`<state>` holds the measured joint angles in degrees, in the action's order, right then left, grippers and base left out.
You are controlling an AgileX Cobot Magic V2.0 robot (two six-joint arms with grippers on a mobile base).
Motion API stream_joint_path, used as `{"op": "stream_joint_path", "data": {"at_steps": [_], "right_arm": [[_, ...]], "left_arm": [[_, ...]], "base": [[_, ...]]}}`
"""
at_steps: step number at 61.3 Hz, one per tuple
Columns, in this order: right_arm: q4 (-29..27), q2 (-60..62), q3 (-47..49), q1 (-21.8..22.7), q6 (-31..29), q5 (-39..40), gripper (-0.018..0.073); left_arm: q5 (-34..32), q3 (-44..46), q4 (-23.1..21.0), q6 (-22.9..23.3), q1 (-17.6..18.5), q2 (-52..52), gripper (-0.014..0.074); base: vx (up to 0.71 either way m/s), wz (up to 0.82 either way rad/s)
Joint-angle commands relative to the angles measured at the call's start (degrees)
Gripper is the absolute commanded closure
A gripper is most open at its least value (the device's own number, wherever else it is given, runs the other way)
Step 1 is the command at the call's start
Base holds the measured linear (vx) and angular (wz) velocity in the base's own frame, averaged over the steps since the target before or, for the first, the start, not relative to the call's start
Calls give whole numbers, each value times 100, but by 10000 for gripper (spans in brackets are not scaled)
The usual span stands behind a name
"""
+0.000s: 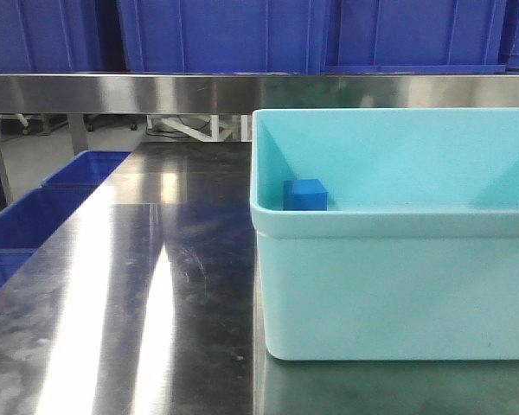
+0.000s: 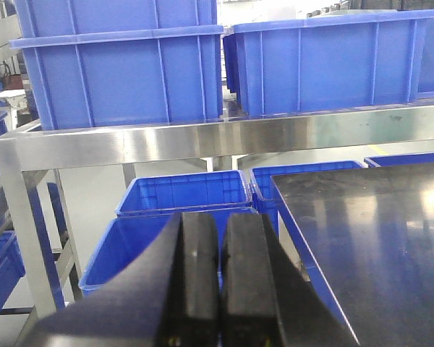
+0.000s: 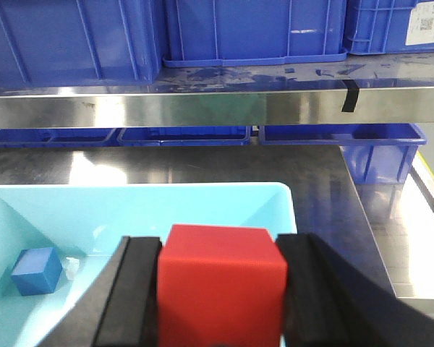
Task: Pick red cube and place on left shelf
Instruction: 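Lift the red cube out of the light-blue bin with the right gripper, then drive the base away from the table holding the cube in the right gripper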
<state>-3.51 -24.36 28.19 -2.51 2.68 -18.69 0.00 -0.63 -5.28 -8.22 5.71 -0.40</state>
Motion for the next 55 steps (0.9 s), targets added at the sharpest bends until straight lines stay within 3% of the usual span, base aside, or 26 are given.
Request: {"op": "stream_joint_path", "data": {"at_steps": [1,55], "right_arm": [[41,-22,169,28,-50,459,506],[41,-22,169,28,-50,459,506]], "left_arm": [[-480,-126,-32,-8,21,46,491],[-480,-126,-32,-8,21,46,491]], "base": [[0,0],[0,0]]}}
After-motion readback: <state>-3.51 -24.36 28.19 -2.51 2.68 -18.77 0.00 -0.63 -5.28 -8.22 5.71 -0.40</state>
